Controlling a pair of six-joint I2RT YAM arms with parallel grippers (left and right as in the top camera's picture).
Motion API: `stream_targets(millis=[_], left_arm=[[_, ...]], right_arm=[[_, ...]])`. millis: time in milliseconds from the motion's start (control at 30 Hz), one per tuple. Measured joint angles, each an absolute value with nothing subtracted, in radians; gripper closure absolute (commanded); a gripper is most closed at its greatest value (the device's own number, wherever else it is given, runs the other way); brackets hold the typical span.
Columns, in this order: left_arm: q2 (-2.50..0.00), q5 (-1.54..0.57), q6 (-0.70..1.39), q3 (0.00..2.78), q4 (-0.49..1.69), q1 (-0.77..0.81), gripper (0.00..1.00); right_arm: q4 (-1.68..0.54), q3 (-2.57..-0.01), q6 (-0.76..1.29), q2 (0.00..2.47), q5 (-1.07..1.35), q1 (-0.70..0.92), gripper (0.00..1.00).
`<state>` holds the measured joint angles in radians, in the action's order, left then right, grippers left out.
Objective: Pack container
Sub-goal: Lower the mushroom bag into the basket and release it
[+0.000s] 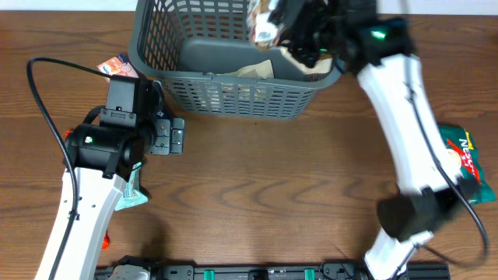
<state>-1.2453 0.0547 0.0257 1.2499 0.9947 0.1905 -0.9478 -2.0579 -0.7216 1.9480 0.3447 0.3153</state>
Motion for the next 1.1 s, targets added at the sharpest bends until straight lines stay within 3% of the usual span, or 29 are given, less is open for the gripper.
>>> stream_targets(millis=[100,200,533,733,867,1033,1100], left_arm=[[-1.245,0.055,0.026,1.250,0.994,0.191,0.01],[-1.245,0.055,0.026,1.250,0.994,0.191,0.01],[-1.245,0.054,0.026,1.250,0.995,0.191,0.01],[-1.245,0.055,0.026,1.250,0.994,0.191,0.01],[-1.245,0.055,0.026,1.250,0.994,0.191,0.01],[-1.245,0.055,0.026,1.250,0.994,0.191,0.01],[-1.245,0.055,0.026,1.250,0.995,0.191,0.01]], right_arm=[[-0.934,-2.049,-0.726,2.047,0.357,0.315,0.73],[-0.898,-2.037,-0.706,2.102,0.365,0.316,0.52],[-0.852,-2.049,-0.659,2.048,0.372,0.315,0.50],[-0.859,-2.099,-0.518,1.850,0.268,0.292,0.39],[-0.995,-2.139,-0.341,1.666,0.142,0.174,0.33],[-1.289,-2.154,-0.107,1.538,0.034,-0.090,0.04],[-1.405,-2.153,-0.043,1.533,0.010,-0.178,0.01]])
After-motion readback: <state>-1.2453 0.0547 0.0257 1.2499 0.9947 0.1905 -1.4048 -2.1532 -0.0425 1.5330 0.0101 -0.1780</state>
